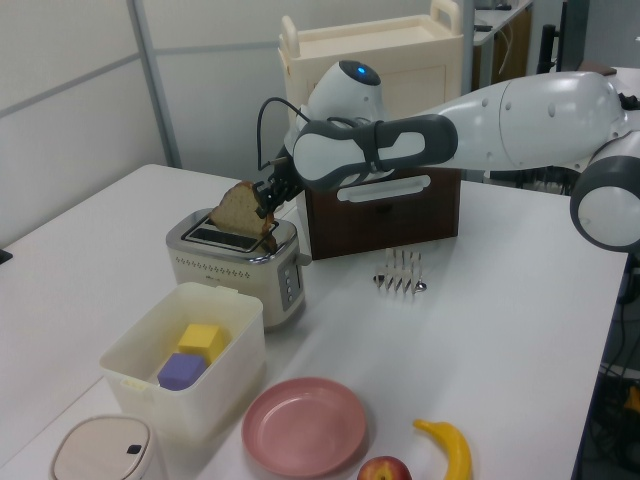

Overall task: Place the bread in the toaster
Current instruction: 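Push the bread slice further down into the toaster slot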

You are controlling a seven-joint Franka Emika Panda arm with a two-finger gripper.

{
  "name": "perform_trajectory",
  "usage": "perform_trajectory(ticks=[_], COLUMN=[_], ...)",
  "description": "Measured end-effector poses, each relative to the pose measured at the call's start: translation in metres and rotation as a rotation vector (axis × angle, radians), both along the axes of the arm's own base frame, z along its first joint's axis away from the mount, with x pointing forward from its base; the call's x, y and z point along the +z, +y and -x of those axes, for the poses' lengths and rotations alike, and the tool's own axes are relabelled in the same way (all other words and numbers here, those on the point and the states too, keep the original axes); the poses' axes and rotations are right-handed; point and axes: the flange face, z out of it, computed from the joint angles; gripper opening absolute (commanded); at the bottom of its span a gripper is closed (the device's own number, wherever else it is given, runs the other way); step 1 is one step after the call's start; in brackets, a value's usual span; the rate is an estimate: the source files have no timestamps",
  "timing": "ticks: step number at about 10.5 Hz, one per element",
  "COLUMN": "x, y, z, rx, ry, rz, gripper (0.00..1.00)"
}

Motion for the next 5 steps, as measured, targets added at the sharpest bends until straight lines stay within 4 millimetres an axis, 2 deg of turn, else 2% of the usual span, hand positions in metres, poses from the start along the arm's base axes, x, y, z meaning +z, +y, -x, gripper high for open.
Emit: perform_trajectory(ticks=[3,5], x=[0.020,0.024], y=[0.003,0.004], z=[0.008,0.010], rx=[0.016,0.020], ry=[0.026,0.033], rz=[-0.011,-0.014], gripper=[0.00,0.00])
